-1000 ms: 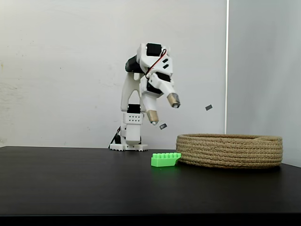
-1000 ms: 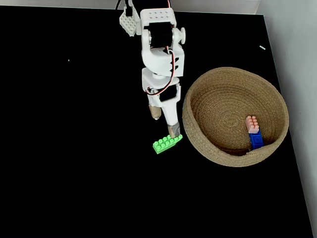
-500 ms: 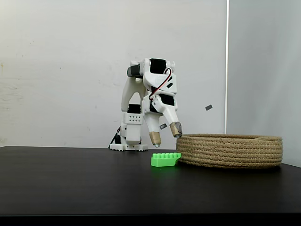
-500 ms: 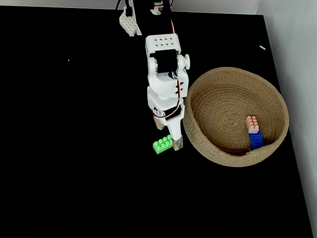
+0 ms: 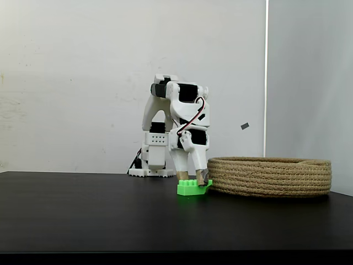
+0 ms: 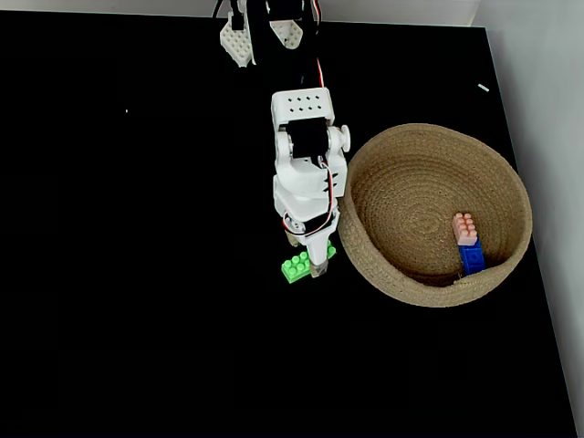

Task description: Place the lego blocks in the tray

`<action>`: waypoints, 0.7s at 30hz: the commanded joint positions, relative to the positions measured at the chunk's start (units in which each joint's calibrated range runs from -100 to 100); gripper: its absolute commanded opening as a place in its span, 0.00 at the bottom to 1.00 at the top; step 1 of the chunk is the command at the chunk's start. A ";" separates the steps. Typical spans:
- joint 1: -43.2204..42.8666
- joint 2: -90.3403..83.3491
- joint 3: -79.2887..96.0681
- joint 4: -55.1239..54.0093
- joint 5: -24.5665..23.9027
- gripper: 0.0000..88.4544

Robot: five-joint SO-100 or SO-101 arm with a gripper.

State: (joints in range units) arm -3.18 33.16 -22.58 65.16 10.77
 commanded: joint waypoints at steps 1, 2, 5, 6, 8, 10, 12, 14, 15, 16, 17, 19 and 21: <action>-0.86 -1.01 -4.82 -0.82 0.20 0.21; -0.95 -0.66 -5.01 -0.90 0.20 0.20; -1.36 0.71 -6.10 -1.57 0.20 0.04; -1.44 1.32 -6.74 -1.65 0.15 0.00; -1.44 1.75 -7.56 -1.23 0.20 0.00; -1.19 0.28 -7.65 -0.40 0.24 0.00; -0.95 -3.50 -6.47 0.35 0.78 0.00; -0.95 -8.49 -5.92 2.10 1.71 0.00; -1.03 -10.81 -6.38 3.02 2.15 0.00; -1.44 -13.22 -6.65 3.43 2.74 0.00; -2.02 -15.71 -6.56 3.43 3.17 0.00; -4.08 -20.44 -6.19 3.18 4.10 0.00; -6.88 -24.31 -6.10 2.68 4.84 0.00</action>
State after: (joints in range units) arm -6.03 24.26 -26.82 68.01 14.14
